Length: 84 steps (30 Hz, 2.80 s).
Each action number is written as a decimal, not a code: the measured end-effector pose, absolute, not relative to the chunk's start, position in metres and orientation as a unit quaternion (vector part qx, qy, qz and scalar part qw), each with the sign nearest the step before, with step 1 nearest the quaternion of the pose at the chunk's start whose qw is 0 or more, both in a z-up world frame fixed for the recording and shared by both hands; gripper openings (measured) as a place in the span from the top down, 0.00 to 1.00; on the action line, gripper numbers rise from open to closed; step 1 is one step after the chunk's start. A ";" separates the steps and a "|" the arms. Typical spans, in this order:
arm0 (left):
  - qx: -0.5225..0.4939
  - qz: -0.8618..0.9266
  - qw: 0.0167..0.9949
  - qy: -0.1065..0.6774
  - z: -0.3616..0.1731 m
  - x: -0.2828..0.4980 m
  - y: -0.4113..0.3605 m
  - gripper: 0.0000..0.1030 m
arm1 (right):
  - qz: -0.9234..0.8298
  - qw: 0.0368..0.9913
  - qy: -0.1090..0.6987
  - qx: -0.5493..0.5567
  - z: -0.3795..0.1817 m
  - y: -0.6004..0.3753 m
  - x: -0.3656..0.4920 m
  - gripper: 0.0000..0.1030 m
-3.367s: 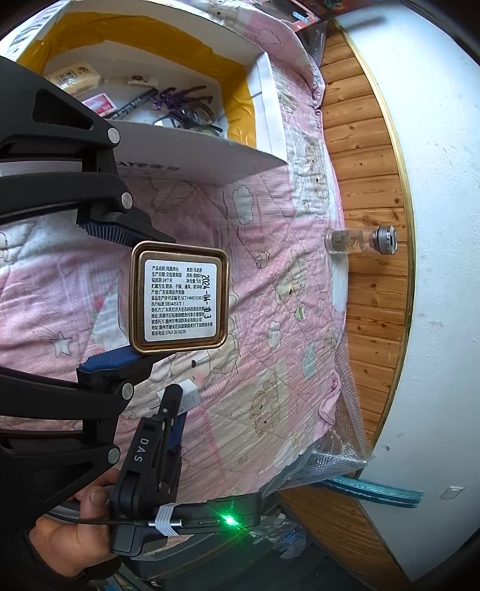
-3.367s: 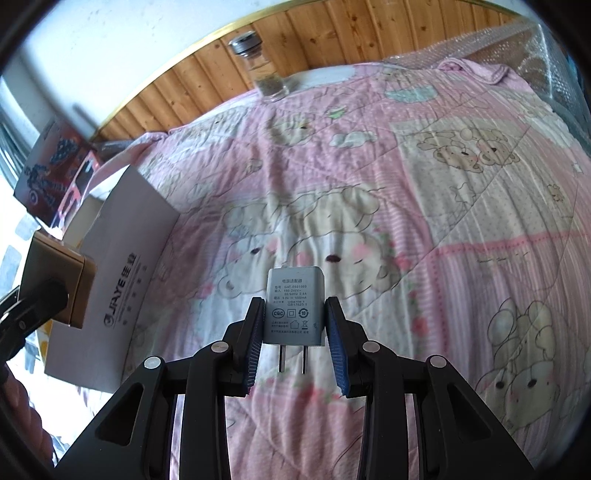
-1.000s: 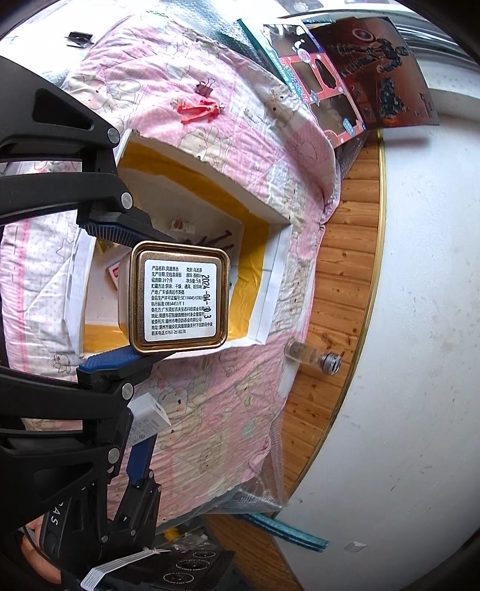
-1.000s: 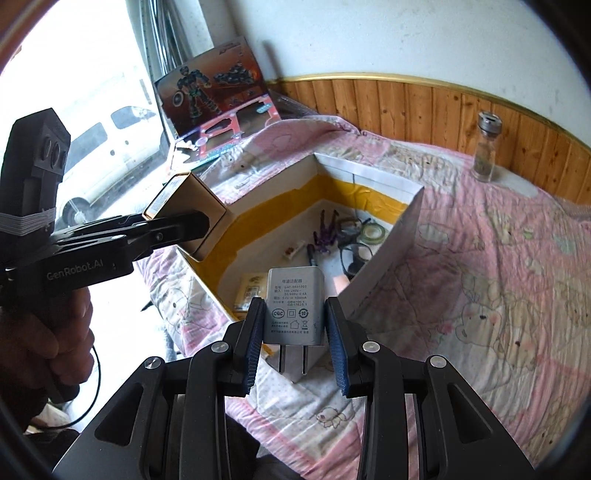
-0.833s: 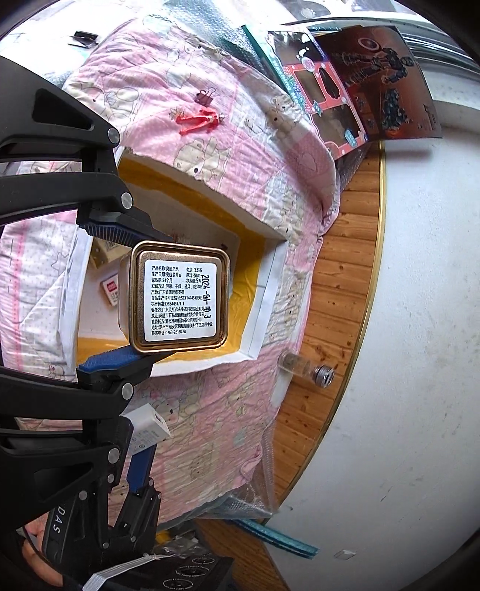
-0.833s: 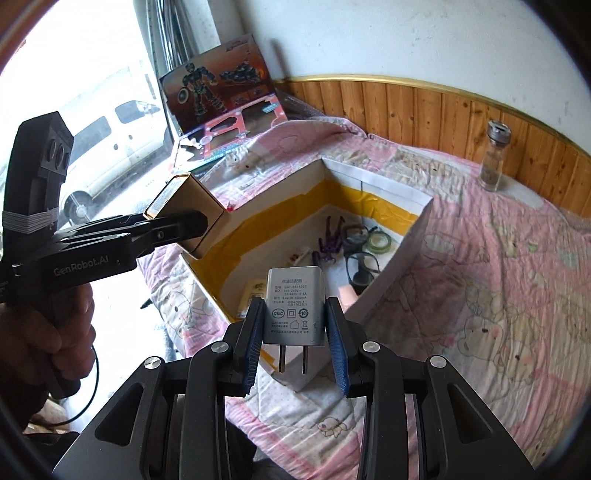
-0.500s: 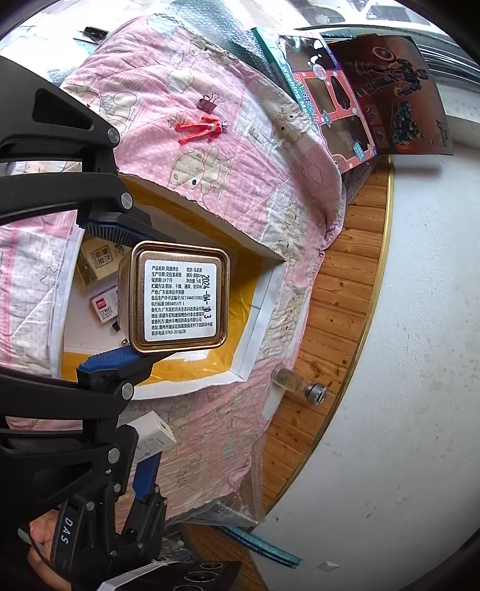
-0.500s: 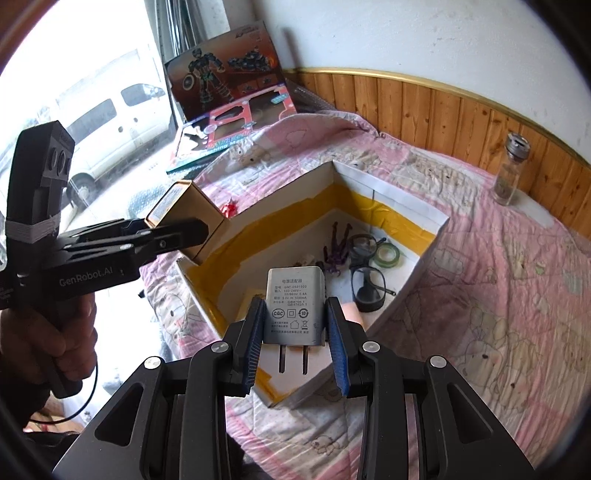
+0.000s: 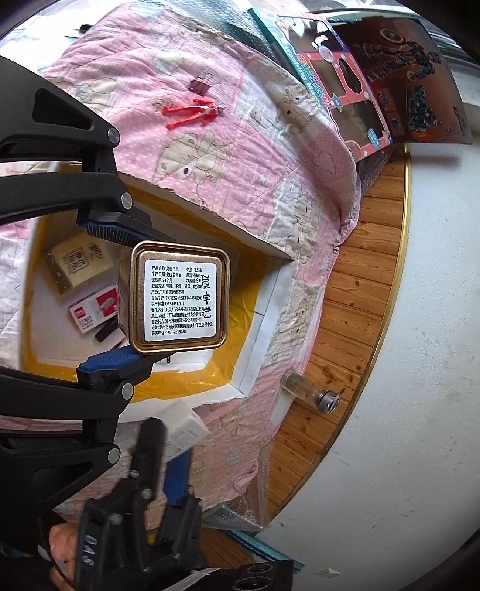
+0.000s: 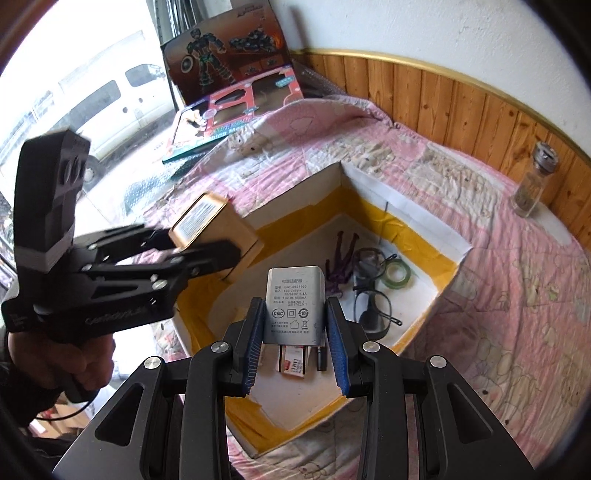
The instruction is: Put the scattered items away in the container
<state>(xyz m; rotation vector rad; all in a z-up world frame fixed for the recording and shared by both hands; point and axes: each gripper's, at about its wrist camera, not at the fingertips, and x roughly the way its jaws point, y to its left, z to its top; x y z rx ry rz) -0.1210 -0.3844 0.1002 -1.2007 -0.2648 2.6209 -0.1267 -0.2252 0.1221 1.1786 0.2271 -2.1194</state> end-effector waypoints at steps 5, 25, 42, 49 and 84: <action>-0.431 0.886 0.146 -0.088 0.092 -0.156 -0.385 0.52 | -0.804 0.350 0.080 0.474 0.105 -0.236 -0.135 0.67; -0.470 0.859 0.203 0.001 0.066 -0.232 -0.360 0.52 | -0.767 0.351 0.026 0.536 0.056 -0.270 -0.154 0.67; -0.481 0.860 0.160 0.065 0.038 -0.255 -0.357 0.50 | -0.760 0.337 -0.005 0.555 0.032 -0.280 -0.178 0.50; -0.469 0.868 0.162 0.027 0.047 -0.252 -0.371 0.49 | -0.750 0.334 -0.014 0.570 0.024 -0.270 -0.176 0.50; -0.471 0.867 0.159 0.042 0.098 -0.125 -0.336 0.49 | -0.802 0.261 0.141 0.518 0.053 -0.219 -0.108 0.50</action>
